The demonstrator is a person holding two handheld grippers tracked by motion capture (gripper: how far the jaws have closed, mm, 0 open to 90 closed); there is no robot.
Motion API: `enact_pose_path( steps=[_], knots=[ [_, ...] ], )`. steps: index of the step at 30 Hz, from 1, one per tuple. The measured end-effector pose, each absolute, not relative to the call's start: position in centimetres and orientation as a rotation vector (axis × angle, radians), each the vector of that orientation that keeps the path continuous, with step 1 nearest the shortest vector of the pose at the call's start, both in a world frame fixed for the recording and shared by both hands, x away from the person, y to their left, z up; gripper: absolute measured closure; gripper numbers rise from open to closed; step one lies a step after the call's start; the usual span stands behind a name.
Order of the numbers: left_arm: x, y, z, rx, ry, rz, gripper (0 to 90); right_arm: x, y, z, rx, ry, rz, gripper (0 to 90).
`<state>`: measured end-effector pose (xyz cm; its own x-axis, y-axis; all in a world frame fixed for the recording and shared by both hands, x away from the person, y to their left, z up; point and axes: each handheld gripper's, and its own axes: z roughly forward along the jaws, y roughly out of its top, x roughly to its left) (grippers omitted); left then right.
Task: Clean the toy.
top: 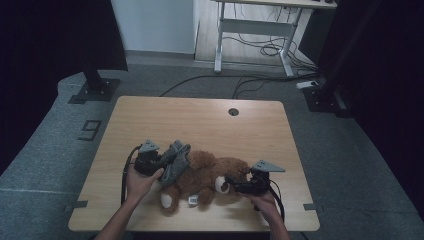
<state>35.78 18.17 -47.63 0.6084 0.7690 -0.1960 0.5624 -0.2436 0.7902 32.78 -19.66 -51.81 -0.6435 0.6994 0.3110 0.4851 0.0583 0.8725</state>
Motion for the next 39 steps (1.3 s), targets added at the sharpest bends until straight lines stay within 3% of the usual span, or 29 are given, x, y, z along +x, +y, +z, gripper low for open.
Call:
enact_pose_path(
  steps=[7, 11, 14, 28, 39],
  knots=[
    [35.5, 19.3, -48.7, 1.874, 1.069, 0.192, 76.2, 33.2, -19.2, -51.5, 1.212, 2.22, 1.589, 15.0],
    [36.2, 19.3, -48.8, 1.842, 1.086, 0.183, 76.6, 33.2, -18.4, -51.1, 1.171, 2.167, 1.515, 41.8],
    [36.8, 19.3, -48.5, 1.832, 1.094, 0.203, 76.7, 33.6, -17.9, -50.9, 1.128, 2.117, 1.511, 51.4],
    [40.9, 17.6, -46.6, 1.809, 1.12, 0.263, 77.0, 37.7, -16.6, -49.0, 0.985, 1.906, 1.509, 57.0],
    [39.4, 14.4, -43.2, 1.851, 0.98, 0.265, 76.5, 34.7, -19.9, -52.2, 0.935, 1.955, 1.546, 55.0]
  ],
)
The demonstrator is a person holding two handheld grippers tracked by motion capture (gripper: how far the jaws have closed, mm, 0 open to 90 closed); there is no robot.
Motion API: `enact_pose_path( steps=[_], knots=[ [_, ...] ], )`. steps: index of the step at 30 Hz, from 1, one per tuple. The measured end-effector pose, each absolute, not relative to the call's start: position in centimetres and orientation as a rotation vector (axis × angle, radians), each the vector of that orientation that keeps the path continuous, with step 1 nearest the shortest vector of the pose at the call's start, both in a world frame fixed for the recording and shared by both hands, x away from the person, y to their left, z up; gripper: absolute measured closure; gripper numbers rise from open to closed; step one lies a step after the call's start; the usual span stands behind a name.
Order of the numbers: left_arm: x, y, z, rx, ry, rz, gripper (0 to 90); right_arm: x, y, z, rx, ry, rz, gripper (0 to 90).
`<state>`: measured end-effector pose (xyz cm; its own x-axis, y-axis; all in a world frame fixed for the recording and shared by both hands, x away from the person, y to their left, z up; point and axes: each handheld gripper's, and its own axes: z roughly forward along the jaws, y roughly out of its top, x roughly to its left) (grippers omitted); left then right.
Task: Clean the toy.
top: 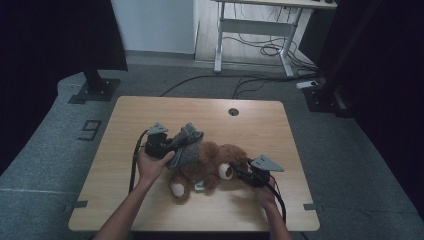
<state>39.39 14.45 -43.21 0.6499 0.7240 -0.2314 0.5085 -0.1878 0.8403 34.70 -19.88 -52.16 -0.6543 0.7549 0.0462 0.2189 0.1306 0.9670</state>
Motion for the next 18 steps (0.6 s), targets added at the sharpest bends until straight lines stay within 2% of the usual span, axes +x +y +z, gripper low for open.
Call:
enact_pose_path(
  steps=[3, 7, 14, 18],
  knots=[
    [39.8, 12.4, -42.3, 1.904, 0.949, 0.257, 76.3, 33.9, -20.3, -52.6, 0.897, 1.96, 1.559, 54.3],
    [40.1, 9.6, -43.5, 2.006, 0.933, 0.191, 76.1, 33.1, -20.6, -52.8, 0.868, 1.965, 1.564, 51.3],
    [38.9, 9.7, -45.1, 1.991, 0.919, 0.191, 76.3, 32.1, -21.5, -52.0, 0.928, 2.011, 1.579, 27.5],
    [38.2, 10.0, -45.6, 1.971, 0.915, 0.199, 76.5, 31.5, -22.3, -50.2, 0.991, 2.001, 1.601, 20.5]
  ],
)
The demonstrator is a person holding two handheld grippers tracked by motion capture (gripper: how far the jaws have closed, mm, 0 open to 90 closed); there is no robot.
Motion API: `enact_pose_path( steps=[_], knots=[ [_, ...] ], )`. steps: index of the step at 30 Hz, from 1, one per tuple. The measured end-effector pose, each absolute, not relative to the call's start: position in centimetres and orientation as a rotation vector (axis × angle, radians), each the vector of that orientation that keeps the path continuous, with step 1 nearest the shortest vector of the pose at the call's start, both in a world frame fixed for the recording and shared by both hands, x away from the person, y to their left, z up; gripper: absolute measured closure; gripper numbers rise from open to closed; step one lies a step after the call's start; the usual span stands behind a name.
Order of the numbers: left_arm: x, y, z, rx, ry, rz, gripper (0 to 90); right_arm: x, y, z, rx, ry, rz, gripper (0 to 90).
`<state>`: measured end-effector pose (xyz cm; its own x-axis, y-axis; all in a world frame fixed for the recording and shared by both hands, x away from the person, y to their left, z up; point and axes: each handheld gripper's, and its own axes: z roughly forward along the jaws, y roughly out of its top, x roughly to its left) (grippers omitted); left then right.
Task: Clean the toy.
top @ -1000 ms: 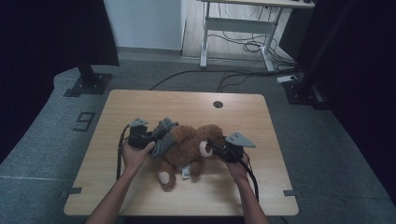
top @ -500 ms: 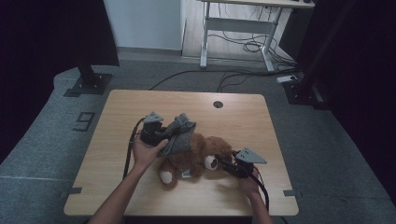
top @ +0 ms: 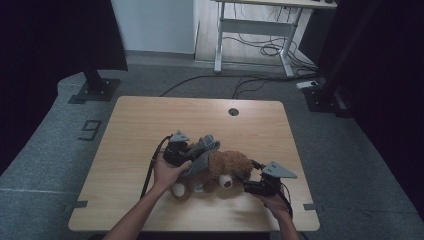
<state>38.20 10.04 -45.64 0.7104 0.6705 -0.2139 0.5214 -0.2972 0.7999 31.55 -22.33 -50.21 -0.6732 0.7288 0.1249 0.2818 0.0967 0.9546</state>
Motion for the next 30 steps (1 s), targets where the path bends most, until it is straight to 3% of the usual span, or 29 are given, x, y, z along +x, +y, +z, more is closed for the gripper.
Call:
enact_pose_path(
  steps=[8, 14, 27, 30],
  knots=[
    [36.3, 10.2, -46.3, 1.953, 0.88, 0.234, 76.7, 33.2, -21.4, -46.3, 1.042, 2.071, 1.57, 14.8],
    [35.6, 10.8, -47.0, 1.931, 0.87, 0.217, 76.7, 34.2, -19.3, -49.5, 1.127, 2.223, 1.408, 10.3],
    [34.3, 10.2, -46.1, 1.955, 0.86, 0.243, 76.4, 32.7, -20.2, -51.1, 1.246, 2.153, 1.414, 13.1],
    [34.1, 9.6, -44.6, 1.974, 0.845, 0.267, 76.1, 32.7, -20.2, -51.4, 1.262, 2.136, 1.415, 17.7]
  ],
)
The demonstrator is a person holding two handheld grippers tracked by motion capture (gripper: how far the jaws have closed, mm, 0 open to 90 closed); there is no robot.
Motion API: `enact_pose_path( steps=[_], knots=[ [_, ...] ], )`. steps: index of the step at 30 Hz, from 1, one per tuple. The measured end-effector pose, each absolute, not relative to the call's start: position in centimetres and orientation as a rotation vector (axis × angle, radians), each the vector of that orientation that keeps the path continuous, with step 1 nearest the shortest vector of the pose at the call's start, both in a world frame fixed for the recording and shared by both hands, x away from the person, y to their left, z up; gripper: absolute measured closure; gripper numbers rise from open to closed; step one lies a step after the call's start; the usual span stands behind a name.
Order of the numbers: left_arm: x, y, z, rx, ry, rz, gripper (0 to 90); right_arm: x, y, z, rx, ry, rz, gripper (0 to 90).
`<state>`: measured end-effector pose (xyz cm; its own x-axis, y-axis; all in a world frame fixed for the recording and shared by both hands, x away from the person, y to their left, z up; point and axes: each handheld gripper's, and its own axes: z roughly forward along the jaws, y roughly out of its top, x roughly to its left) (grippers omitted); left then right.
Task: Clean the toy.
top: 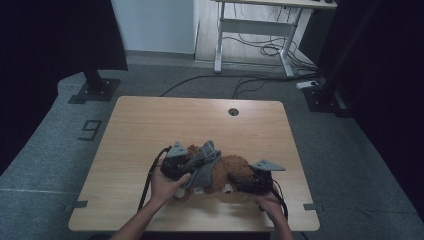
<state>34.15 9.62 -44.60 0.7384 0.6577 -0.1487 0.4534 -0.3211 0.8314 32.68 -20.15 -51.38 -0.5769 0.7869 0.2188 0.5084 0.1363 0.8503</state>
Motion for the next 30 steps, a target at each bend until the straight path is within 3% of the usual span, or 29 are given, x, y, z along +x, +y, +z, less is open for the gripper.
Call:
enact_pose_path(
  steps=[10, 17, 24, 30],
  knots=[
    [35.1, 2.6, -40.4, 2.01, 0.701, 0.257, 75.9, 32.3, -19.8, -51.9, 1.205, 2.108, 1.42, 29.7],
    [35.0, -2.1, -42.7, 2.142, 0.649, 0.202, 75.5, 32.1, -19.8, -52.1, 1.2, 2.09, 1.42, 31.2],
    [34.7, 1.8, -44.6, 2.125, 0.71, 0.24, 76.0, 32.2, -19.8, -52.3, 1.211, 2.068, 1.416, 33.1],
    [34.3, 7.3, -44.6, 2.066, 0.807, 0.371, 76.1, 32.2, -20.0, -52.4, 1.216, 2.059, 1.425, 34.0]
  ],
)
